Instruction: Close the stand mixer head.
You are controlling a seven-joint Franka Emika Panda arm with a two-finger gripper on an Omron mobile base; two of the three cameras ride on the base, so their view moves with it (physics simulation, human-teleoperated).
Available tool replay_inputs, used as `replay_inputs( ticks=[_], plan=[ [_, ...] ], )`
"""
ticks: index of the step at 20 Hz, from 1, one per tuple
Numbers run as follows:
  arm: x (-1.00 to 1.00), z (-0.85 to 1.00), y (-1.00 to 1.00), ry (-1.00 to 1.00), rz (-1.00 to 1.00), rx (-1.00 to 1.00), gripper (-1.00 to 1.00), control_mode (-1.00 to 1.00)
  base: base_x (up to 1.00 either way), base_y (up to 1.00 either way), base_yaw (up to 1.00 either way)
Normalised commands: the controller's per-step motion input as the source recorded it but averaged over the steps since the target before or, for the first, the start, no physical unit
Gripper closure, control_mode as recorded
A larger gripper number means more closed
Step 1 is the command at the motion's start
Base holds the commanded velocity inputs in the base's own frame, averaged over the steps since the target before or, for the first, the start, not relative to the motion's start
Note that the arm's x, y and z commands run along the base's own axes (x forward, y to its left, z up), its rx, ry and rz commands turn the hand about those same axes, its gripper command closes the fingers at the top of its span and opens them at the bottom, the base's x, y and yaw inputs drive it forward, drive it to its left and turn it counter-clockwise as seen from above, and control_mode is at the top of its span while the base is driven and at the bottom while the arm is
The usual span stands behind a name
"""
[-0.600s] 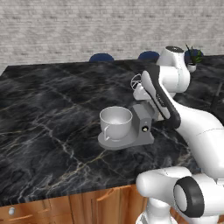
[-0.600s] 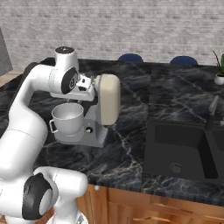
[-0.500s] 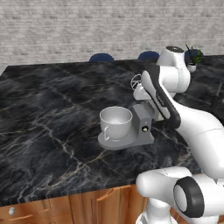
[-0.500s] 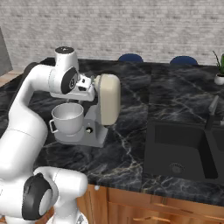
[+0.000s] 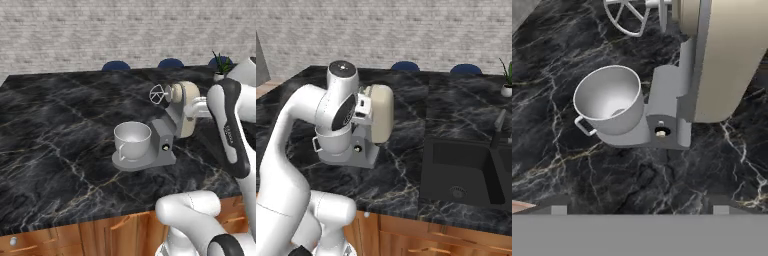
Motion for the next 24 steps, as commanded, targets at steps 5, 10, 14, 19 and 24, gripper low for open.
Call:
replay_inputs(
  ticks=[5, 10, 14, 19, 24],
  plan=[
    [-0.07, 0.28, -0.87, -0.14, 0.34, 0.26, -1.0, -1.0, 0.0, 0.0, 0.0],
    [0.16, 0.15, -0.58, -0.27, 0.4, 0.1, -1.0, -1.0, 0.0, 0.0, 0.0],
    [0.79, 0.0, -0.37, -0.22, 0.35, 0.22, -1.0, -1.0, 0.0, 0.0, 0.0],
    [0.86, 0.0, -0.03, -0.12, 0.23, 0.08, -1.0, -1.0, 0.0, 0.0, 0.0],
    [0.47, 0.0, 0.05, 0.0, 0.14, 0.0, -1.0, -1.0, 0.0, 0.0, 0.0]
  ],
)
